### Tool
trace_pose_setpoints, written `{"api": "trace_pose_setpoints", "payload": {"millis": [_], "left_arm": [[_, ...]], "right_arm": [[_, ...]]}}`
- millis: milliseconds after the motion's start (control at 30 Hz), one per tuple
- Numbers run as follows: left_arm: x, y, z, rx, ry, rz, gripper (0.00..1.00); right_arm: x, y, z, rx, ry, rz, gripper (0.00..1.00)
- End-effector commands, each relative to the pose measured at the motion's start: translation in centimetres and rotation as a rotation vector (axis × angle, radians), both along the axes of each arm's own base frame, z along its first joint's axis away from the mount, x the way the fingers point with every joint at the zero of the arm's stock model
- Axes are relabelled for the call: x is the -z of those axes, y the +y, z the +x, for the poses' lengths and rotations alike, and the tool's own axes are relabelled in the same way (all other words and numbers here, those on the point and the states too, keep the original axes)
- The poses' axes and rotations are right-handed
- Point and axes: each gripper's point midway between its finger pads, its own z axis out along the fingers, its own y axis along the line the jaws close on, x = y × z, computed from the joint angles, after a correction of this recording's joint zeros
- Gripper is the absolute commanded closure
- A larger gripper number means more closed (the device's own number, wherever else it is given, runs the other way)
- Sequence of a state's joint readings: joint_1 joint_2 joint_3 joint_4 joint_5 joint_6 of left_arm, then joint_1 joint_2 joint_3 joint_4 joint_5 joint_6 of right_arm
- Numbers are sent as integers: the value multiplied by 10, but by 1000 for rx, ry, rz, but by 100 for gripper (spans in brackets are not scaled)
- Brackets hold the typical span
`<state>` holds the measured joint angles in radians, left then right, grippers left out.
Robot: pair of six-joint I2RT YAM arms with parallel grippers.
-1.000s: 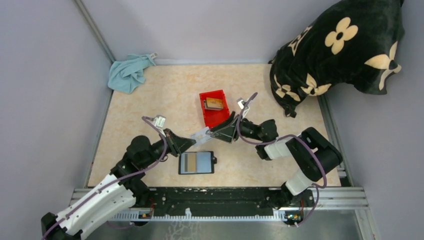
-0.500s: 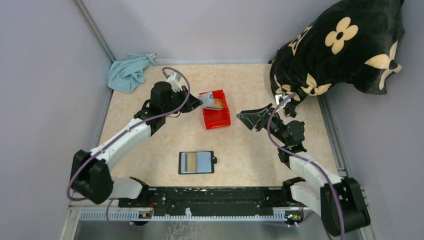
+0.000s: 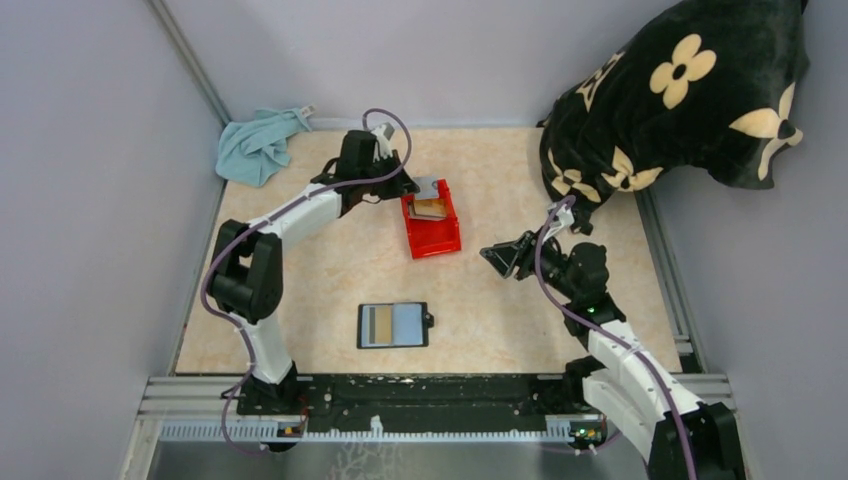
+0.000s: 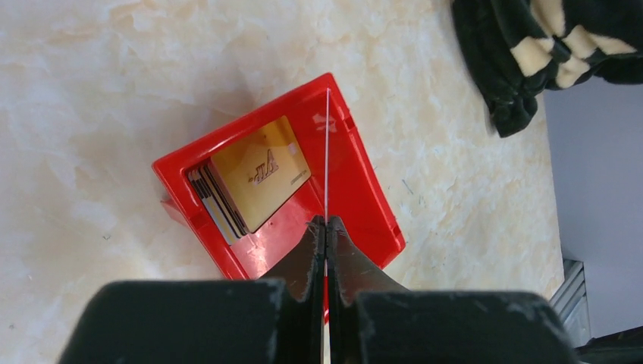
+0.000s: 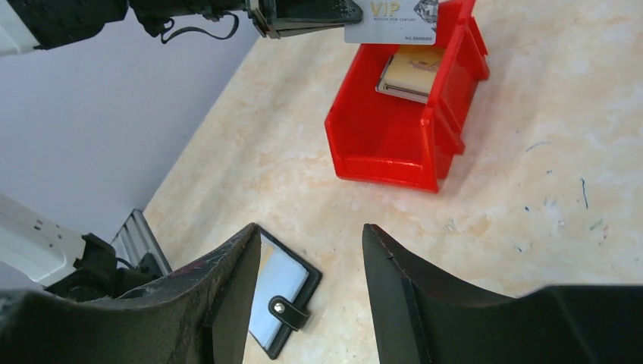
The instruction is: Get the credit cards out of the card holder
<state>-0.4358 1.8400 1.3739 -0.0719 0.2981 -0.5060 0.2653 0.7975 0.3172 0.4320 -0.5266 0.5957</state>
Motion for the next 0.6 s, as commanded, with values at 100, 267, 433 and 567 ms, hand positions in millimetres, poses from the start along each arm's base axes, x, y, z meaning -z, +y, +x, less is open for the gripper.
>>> {"api": "trace_pose_setpoints", "payload": {"millis": [100, 267, 433, 567], "left_arm": [[14, -7, -3, 45, 58, -3, 100], [32, -5, -1, 36, 87, 28, 100], [44, -10, 10, 22, 127, 31, 100], [50, -15, 19, 8, 157, 29, 100]], "right_arm": [[8, -4, 1, 9, -18, -57, 48], [12, -1, 2, -7, -11, -51, 48], [14, -1, 1, -9, -7, -50, 48], [18, -2, 0, -6, -1, -56, 48]]}}
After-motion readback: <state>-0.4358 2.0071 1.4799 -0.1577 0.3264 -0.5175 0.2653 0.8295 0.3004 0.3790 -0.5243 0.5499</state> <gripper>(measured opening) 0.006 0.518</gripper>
